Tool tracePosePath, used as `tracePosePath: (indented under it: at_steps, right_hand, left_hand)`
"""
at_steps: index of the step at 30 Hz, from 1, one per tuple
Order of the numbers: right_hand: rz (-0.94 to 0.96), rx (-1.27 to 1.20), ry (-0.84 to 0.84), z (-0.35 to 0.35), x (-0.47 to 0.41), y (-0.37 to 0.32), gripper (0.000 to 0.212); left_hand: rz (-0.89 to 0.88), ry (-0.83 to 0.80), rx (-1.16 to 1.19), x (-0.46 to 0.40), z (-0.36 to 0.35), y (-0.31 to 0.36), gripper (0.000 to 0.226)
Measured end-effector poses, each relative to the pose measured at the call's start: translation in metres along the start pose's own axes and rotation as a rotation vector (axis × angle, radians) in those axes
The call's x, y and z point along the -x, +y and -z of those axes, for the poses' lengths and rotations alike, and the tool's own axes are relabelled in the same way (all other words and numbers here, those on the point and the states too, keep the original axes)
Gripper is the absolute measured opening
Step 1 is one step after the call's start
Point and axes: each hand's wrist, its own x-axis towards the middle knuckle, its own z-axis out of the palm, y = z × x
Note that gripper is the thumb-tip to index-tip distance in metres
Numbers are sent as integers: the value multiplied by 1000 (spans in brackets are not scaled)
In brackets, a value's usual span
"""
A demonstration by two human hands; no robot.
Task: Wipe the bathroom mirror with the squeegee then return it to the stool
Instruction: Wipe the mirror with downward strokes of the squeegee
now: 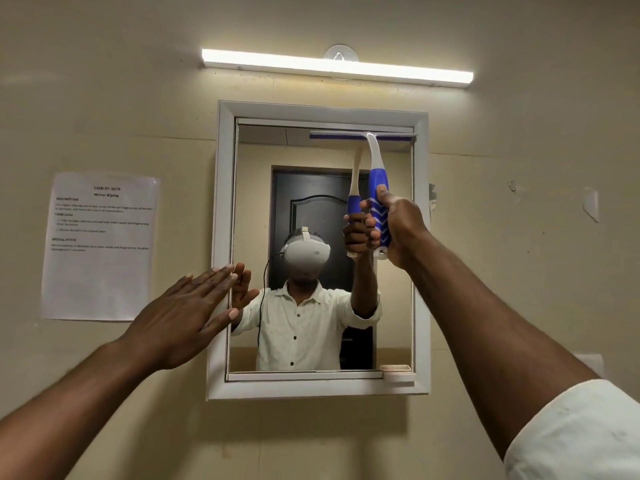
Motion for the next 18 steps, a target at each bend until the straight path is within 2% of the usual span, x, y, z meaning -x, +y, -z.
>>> tracePosePath:
  at_steps: [18]
  right_hand:
    - [-135,-58,-26,7,36,19,40]
  left_hand:
    - [-30,-40,45,17,-7,15,69]
